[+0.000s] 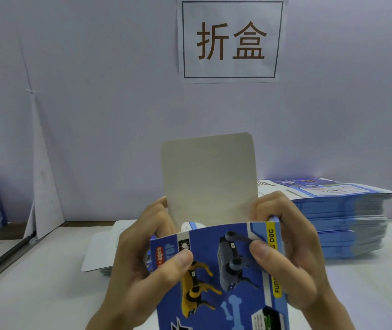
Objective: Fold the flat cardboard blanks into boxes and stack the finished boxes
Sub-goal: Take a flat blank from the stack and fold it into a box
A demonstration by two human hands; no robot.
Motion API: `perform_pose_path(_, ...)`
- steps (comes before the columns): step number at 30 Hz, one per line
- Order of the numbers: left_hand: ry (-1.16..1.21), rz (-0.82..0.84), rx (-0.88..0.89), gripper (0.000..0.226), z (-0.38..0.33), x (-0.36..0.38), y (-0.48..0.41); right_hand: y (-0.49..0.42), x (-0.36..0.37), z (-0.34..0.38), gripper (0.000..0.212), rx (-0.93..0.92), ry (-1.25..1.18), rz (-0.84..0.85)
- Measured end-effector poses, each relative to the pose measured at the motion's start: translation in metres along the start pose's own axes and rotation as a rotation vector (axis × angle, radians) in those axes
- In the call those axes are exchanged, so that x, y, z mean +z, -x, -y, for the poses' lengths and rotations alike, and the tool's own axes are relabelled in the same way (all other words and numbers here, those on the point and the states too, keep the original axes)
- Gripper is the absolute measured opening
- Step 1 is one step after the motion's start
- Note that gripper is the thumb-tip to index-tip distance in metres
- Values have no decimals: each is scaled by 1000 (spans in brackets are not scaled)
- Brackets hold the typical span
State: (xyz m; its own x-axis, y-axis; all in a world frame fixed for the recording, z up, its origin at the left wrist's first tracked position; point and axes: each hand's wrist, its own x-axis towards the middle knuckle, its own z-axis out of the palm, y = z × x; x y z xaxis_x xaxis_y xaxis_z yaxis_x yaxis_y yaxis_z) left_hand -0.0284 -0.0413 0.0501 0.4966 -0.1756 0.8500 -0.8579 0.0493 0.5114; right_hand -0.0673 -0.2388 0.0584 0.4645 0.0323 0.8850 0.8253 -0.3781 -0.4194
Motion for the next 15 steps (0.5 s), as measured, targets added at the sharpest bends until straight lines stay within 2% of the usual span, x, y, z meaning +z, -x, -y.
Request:
perform_pose_path(2,10,24,1,14,1,0,1,0,-1,1,21,14,23,-12)
perform_pose_path(5,-8,13,-20,20,2,0,2,-1,-1,2,16,13,42,-2)
perform_pose_path(8,-52,-15,0,6,-3,-1,1,-3,-2,5,17,-30,95,-31)
perform_pose_path(12,15,-91,-59,55,-10,2,-4,-6,3,11,18,-168,295,-214)
perform_pose_path(15,-229,-46,45,83,-18,7,-6,-6,12,8,27,-187,407,-397)
